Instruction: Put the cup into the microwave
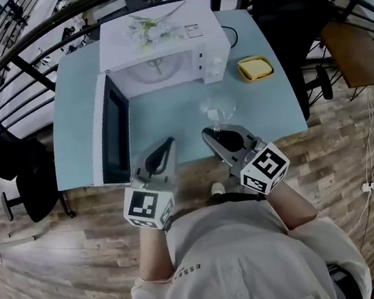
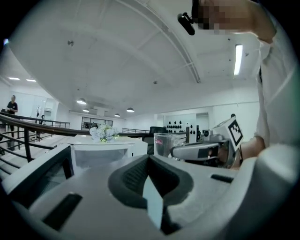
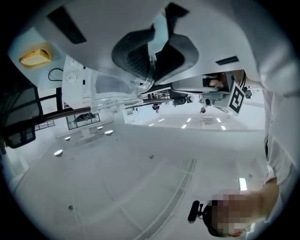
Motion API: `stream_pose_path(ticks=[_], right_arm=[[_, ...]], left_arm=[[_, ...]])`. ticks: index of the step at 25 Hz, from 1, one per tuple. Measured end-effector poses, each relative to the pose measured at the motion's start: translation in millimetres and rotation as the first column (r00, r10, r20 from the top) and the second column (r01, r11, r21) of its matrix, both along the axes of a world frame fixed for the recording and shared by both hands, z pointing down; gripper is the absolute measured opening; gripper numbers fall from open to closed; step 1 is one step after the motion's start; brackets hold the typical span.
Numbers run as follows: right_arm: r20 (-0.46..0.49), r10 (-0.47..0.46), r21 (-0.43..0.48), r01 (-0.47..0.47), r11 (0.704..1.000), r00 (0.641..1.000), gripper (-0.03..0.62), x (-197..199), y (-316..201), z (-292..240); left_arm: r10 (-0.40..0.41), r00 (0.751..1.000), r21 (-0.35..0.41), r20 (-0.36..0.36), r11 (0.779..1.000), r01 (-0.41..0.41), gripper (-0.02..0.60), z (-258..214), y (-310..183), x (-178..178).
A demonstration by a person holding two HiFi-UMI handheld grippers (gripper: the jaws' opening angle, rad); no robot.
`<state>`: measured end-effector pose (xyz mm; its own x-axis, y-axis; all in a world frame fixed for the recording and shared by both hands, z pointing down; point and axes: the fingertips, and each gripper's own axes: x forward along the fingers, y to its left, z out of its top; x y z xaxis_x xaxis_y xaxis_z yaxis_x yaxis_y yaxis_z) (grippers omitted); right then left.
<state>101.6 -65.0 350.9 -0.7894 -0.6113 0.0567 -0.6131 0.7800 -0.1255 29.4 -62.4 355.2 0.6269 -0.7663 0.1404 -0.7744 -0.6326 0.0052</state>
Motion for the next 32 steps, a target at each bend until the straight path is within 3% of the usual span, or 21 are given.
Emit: stream_pose_path(ticks=[5, 11, 24, 32], right_arm=[[-0.004, -0.078, -0.049, 0.078, 0.996, 0.997, 0.023, 9, -30, 15], [0.001, -0.142, -0.098, 0.142, 0.985, 0.99, 0.023, -7, -67, 39], [-0.014, -0.215, -0.219, 0.207, 0.953, 0.976, 0.023, -70, -183, 118], [-0.035, -0.207, -0.216, 0.195, 0.957, 0.978, 0.023, -100, -251, 142]], left_arm=[[-0.069, 0.998, -0.028, 0.008, 0.997, 0.069, 0.0, 10, -15, 9], [-0.15, 0.989, -0.051, -0.013, 0.987, 0.149, 0.0, 25, -47, -8], [-0.201, 0.979, -0.142, -0.041, 0.971, 0.193, 0.0, 68, -134, -45], [-0.212, 0.975, -0.163, -0.064, 0.966, 0.2, 0.0, 83, -177, -62]])
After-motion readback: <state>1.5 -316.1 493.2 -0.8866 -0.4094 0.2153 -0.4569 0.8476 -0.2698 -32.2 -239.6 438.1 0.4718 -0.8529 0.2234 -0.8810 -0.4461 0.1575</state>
